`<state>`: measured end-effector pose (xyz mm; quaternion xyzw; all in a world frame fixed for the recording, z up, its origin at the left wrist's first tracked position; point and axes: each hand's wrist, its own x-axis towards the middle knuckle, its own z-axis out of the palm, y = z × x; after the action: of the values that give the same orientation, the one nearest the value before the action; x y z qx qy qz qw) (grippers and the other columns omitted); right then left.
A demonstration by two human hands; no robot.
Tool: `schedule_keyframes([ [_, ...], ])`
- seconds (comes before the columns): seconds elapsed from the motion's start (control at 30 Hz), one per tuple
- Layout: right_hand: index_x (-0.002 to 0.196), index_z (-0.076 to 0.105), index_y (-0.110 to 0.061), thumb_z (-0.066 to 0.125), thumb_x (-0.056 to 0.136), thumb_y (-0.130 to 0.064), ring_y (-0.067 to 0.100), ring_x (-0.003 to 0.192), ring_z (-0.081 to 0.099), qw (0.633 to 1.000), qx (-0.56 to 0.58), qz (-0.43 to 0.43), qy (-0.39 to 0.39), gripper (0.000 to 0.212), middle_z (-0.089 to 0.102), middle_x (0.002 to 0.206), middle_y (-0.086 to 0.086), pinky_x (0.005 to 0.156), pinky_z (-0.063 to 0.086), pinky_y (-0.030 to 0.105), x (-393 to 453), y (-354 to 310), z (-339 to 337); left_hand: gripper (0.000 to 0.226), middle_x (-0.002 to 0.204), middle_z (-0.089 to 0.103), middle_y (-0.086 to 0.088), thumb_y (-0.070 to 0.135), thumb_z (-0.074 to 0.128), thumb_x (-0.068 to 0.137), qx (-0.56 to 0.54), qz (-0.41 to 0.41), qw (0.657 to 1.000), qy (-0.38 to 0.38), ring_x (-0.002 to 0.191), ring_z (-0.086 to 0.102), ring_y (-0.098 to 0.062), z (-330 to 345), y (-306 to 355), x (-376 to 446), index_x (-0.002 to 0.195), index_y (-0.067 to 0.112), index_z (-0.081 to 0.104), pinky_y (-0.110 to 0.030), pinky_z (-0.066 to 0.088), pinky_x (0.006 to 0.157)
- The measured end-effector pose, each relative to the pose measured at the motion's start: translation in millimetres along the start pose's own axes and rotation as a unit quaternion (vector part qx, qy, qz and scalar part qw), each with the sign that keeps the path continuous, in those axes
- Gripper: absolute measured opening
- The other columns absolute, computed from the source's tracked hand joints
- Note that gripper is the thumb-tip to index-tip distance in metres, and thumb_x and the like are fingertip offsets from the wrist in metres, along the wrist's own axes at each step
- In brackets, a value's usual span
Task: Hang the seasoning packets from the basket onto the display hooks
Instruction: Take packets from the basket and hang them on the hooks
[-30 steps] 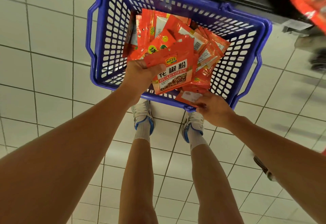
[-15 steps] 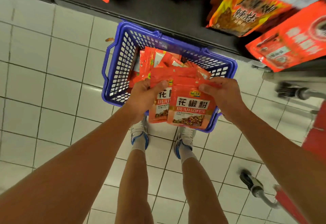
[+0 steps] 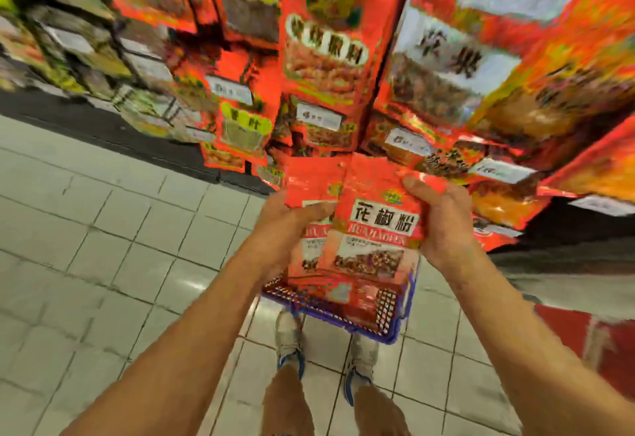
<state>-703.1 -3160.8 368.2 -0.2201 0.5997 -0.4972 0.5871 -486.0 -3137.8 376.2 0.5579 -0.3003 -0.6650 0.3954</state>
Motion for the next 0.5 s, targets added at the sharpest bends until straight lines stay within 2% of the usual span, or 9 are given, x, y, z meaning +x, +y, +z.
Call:
schedule_keyframes([
  [0.07,0.080,0.073,-0.008,0.079,0.074,-0.010,0.033,0.080,0.064,0.998,-0.008,-0.060,0.003,0.009,0.069,0.086,0.021,0.081,0.054,0.065,-27.6,-59.0,21.7,0.027,0.096,0.078,-0.010,0.013,0.079,0.077,-0.021,0.054,0.998,-0.009,0.084,0.075,-0.025,2.0,61.3,-22.4,0.104,0.011,0.073,-0.037,0.060,0.074],
  [0.1,0.075,0.073,-0.011,0.080,0.071,-0.015,0.032,0.080,0.062,0.995,-0.014,-0.095,0.005,0.009,0.069,0.083,0.018,0.078,0.054,0.063,-42.0,-88.4,31.2,0.031,0.097,0.078,-0.010,0.021,0.083,0.074,-0.025,0.079,0.997,-0.013,0.085,0.075,-0.025,3.7,92.2,-33.2,0.102,0.014,0.073,-0.037,0.061,0.074],
  [0.17,0.066,0.076,-0.019,0.082,0.066,-0.023,0.024,0.073,0.062,0.985,-0.026,-0.173,0.008,0.008,0.071,0.070,0.002,0.073,0.054,0.048,-72.5,-148.8,46.2,0.030,0.098,0.078,-0.011,0.034,0.084,0.074,-0.025,0.119,0.992,-0.033,0.086,0.076,-0.027,9.5,156.1,-55.5,0.097,0.017,0.075,-0.040,0.061,0.072],
  [0.23,0.065,0.076,-0.024,0.083,0.062,-0.030,0.019,0.068,0.061,0.970,-0.049,-0.240,0.004,0.011,0.069,0.066,-0.006,0.070,0.053,0.041,-93.2,-193.9,56.4,0.018,0.091,0.079,-0.009,0.031,0.077,0.080,-0.021,0.164,0.985,-0.050,0.078,0.077,-0.023,13.8,202.4,-66.0,0.093,0.019,0.077,-0.037,0.061,0.065],
  [0.3,0.068,0.076,-0.024,0.082,0.062,-0.034,0.018,0.067,0.063,0.953,-0.056,-0.297,0.005,0.013,0.071,0.068,-0.005,0.069,0.053,0.038,-117.4,-243.8,66.7,0.006,0.085,0.079,-0.004,0.025,0.077,0.084,-0.003,0.220,0.973,-0.067,0.073,0.075,-0.018,21.3,256.2,-82.1,0.089,0.023,0.079,-0.036,0.061,0.064],
  [0.4,0.072,0.078,-0.029,0.081,0.061,-0.040,0.017,0.066,0.066,0.924,-0.065,-0.377,0.025,0.017,0.073,0.068,-0.007,0.070,0.056,0.040,-147.6,-311.4,78.2,0.006,0.081,0.078,0.001,0.020,0.079,0.077,0.003,0.294,0.952,-0.090,0.070,0.073,-0.014,35.4,327.9,-103.7,0.082,0.024,0.081,-0.034,0.061,0.067],
  [0.5,0.072,0.078,-0.032,0.080,0.061,-0.046,0.017,0.066,0.064,0.895,-0.066,-0.439,0.045,0.017,0.071,0.066,-0.009,0.071,0.055,0.040,-170.0,-368.8,79.8,0.009,0.075,0.076,0.002,0.025,0.073,0.080,-0.012,0.354,0.930,-0.096,0.063,0.071,-0.012,47.6,381.5,-118.7,0.081,0.016,0.077,-0.030,0.058,0.058],
])
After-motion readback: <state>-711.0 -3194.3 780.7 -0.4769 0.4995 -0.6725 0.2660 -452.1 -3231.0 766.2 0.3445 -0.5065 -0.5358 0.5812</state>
